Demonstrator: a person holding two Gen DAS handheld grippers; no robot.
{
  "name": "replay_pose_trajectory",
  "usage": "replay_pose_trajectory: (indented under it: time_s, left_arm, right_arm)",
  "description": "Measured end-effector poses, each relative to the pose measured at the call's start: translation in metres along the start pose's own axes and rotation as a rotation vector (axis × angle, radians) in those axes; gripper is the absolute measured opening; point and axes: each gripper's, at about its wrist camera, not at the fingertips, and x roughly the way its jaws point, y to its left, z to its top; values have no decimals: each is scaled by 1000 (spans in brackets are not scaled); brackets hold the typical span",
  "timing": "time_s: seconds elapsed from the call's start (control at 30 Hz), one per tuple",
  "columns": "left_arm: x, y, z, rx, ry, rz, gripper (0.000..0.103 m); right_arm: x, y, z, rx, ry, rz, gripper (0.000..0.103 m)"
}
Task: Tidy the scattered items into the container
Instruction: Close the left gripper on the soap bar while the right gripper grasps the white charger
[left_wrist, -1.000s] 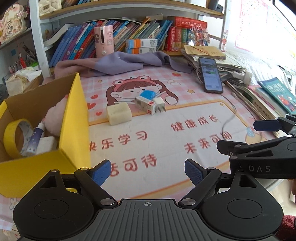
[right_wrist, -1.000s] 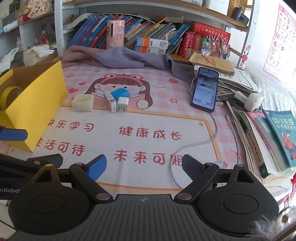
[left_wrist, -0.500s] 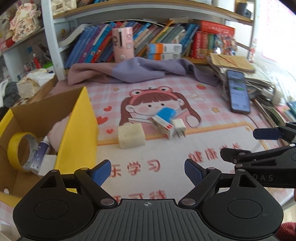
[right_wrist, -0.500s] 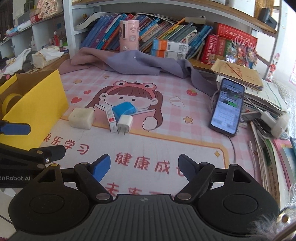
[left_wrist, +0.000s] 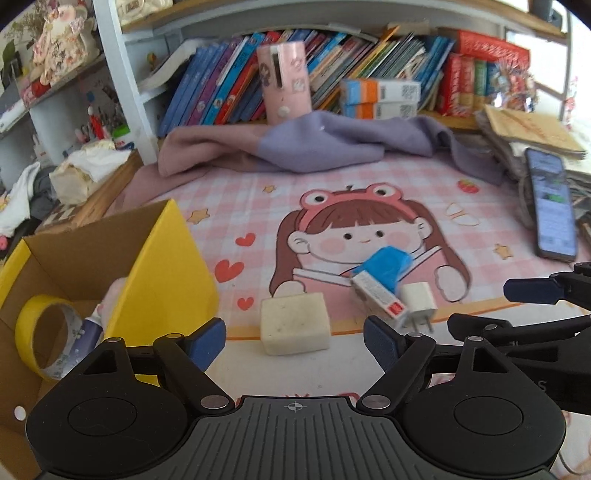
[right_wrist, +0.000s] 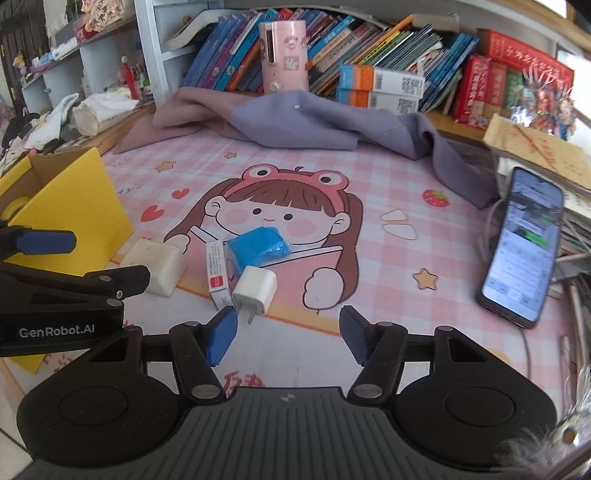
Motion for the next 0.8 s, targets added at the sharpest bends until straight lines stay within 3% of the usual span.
replay_pose_trajectory:
  time_s: [0.53, 0.8]
  left_arm:
    - [52, 8, 15, -58, 129, -2, 70]
    - [65, 9, 15, -73, 163, -16, 68]
  right_arm:
    - [47, -6, 20, 18, 23, 102, 54]
    - [60, -1, 17, -24, 48, 94, 49]
